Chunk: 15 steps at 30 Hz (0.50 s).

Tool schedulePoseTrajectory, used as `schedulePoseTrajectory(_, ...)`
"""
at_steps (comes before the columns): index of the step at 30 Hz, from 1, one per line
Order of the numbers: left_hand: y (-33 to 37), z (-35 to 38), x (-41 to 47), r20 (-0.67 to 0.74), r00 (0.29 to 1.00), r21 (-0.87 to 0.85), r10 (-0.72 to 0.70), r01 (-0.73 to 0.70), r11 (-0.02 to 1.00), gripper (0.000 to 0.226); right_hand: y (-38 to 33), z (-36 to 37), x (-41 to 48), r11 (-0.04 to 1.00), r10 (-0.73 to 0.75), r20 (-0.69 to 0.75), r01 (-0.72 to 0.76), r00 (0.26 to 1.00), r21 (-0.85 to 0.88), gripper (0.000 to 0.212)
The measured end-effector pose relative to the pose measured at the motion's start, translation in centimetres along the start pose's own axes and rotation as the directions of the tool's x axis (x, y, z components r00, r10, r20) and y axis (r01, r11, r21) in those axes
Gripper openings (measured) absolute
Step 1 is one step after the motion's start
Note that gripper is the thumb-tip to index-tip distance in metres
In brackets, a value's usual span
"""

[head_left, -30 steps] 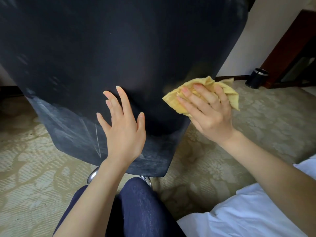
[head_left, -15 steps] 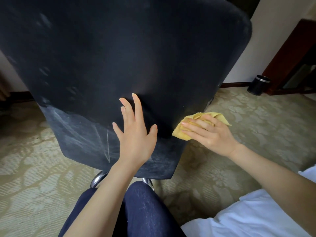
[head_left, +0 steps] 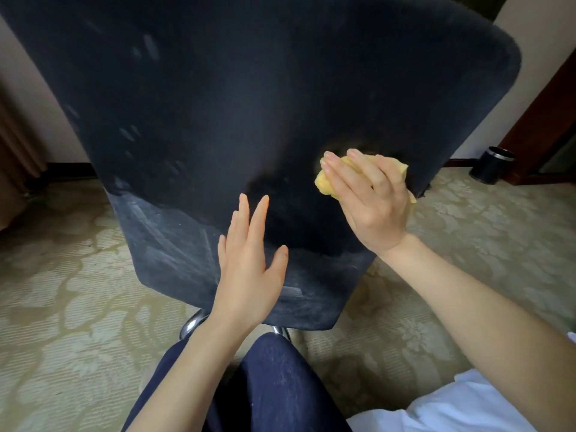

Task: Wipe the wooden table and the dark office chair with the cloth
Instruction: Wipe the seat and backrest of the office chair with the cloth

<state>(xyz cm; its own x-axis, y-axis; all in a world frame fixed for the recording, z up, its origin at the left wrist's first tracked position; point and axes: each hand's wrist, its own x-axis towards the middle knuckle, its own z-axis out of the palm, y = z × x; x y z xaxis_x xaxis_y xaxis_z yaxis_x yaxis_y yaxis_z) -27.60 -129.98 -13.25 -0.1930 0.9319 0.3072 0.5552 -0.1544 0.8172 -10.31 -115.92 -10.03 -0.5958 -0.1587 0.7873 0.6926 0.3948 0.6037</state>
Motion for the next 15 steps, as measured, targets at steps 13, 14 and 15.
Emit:
schedulePoseTrajectory(13, -2.0, 1.0, -1.9, 0.032, 0.969, -0.237, -0.246, 0.246, 0.94, 0.051, -3.2, -0.4, -4.7, 0.864, -0.404, 0.329, 0.238, 0.853, 0.443, 0.034)
schedulePoseTrajectory(14, -2.0, 1.0, -2.1, 0.106, 0.931, -0.328, -0.349, 0.364, 0.872, 0.045, -3.6, -0.7, -4.5, 0.859, -0.382, 0.337, 0.196, 0.861, 0.474, 0.035)
schedulePoseTrajectory(15, -2.1, 1.2, -2.2, 0.221, 0.883, -0.391, -0.415, 0.47, 0.791, 0.038, -3.9, -1.1, -4.3, 0.85, -0.357, 0.338, 0.153, 0.871, 0.504, 0.036)
